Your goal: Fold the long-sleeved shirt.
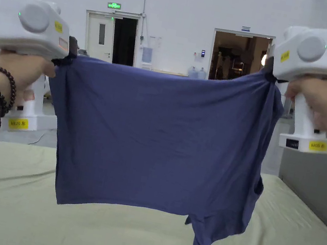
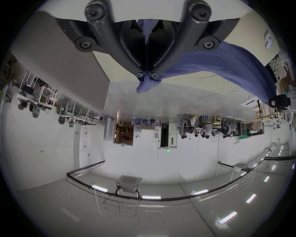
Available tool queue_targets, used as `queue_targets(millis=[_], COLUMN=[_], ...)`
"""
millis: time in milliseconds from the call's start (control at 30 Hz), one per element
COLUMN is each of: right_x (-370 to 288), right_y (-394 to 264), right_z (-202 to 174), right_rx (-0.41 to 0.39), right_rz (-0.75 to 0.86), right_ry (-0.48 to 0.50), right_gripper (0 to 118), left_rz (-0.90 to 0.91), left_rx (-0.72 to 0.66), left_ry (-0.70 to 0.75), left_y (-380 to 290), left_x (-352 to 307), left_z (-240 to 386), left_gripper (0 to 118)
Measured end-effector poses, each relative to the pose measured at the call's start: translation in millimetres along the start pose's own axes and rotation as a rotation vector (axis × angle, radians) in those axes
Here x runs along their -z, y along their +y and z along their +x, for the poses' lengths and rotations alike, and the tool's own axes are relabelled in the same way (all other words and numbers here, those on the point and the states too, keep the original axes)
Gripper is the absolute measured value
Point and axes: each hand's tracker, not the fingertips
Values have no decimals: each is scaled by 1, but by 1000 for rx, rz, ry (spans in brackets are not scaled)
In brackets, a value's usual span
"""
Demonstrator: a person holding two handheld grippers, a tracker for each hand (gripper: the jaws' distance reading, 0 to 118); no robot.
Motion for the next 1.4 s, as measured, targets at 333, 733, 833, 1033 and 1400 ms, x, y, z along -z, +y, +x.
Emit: queue_targets(millis=[333,733,833,1033,1400], right_x=[48,-59,-101,-171,-216], right_y=[-165,-203,-250,-377,-540], right_z=[-6,-5,-4,-4,-9], right_rx=[50,-10,-23,-38,-302], right_rz=[-273,-226,-257,-494,-940], right_ry=[24,72,121,182,280], right_gripper=[0,0,0,0,0], left_rz=[-235,-231,-262,-440,-847], left_rx=[-24,-49,-42,-25,76], left_ry=[3,-86,-105,-108,-73], left_y=[-154,-214,-256,-381,-533], left_x=[51,-43,-83,-158,-216], left_z=[-22,-40,-48,-58,-62], left_gripper=[0,0,0,0,0])
